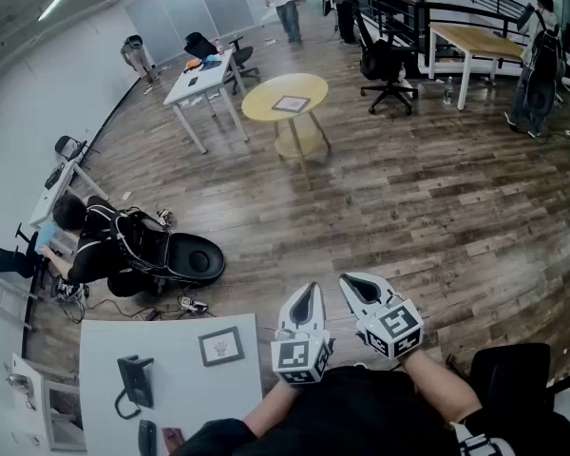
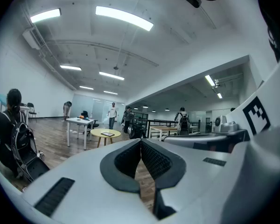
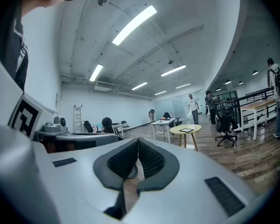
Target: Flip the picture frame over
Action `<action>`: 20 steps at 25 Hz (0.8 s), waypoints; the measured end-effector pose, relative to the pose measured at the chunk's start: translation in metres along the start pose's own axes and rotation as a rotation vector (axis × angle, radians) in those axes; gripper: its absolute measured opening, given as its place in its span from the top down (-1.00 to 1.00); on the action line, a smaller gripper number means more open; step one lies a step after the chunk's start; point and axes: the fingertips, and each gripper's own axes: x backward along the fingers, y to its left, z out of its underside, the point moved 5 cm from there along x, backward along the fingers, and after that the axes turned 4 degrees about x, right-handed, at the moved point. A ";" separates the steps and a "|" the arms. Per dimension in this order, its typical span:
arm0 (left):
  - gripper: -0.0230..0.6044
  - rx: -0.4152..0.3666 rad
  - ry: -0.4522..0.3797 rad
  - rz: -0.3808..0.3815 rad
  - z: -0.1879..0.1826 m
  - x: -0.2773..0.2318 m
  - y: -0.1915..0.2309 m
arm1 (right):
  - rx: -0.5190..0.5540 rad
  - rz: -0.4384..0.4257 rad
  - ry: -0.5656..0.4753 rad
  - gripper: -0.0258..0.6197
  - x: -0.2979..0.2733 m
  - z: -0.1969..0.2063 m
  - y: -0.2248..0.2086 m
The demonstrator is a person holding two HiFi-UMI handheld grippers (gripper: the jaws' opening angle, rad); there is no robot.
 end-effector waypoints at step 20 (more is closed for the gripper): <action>0.85 -0.002 0.002 -0.044 0.000 -0.009 0.011 | -0.046 -0.016 -0.020 0.86 -0.010 0.006 -0.011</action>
